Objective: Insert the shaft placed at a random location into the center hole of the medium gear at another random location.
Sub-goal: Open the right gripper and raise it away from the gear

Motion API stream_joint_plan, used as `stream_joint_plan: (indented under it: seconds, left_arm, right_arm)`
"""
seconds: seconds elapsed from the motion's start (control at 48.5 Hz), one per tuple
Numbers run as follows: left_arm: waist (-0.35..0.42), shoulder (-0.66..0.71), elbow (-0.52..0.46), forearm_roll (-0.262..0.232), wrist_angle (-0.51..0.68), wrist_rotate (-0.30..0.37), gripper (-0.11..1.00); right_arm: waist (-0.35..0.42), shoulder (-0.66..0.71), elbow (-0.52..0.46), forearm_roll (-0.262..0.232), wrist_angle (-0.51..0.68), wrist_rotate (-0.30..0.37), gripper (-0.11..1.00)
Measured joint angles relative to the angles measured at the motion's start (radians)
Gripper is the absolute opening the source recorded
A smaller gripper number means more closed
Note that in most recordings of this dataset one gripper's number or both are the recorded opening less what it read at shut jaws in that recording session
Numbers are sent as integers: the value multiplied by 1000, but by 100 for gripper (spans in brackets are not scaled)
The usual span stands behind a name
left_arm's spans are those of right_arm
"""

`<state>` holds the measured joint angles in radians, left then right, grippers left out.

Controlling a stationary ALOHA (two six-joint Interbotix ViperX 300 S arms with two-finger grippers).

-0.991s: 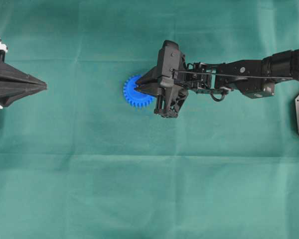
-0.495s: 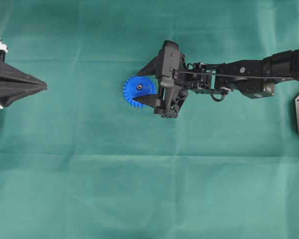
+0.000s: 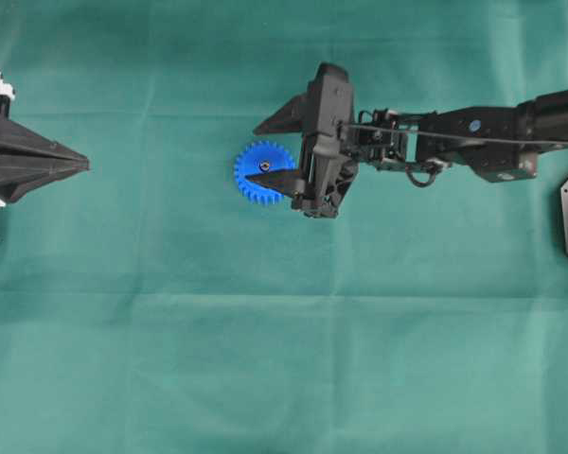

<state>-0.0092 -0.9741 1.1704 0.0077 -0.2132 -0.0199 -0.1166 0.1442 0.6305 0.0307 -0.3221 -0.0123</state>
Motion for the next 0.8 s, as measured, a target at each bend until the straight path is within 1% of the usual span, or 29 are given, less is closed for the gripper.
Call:
stream_joint_plan:
  seconds: [0.165, 0.351, 0.475, 0.805]
  left_arm:
    - [-2, -2, 0, 0, 3, 0, 0]
    - [0, -2, 0, 2, 5, 0, 0]
    - [-2, -2, 0, 0, 6, 0, 0]
    - [-2, -2, 0, 0, 6, 0, 0]
  right_arm:
    - [-2, -35, 0, 0, 25, -2, 83]
    - [-2, -43, 0, 0, 44, -2, 83]
    - [0, -69, 17, 0, 66, -2, 83]
    - [0, -221, 147, 0, 74, 0, 83]
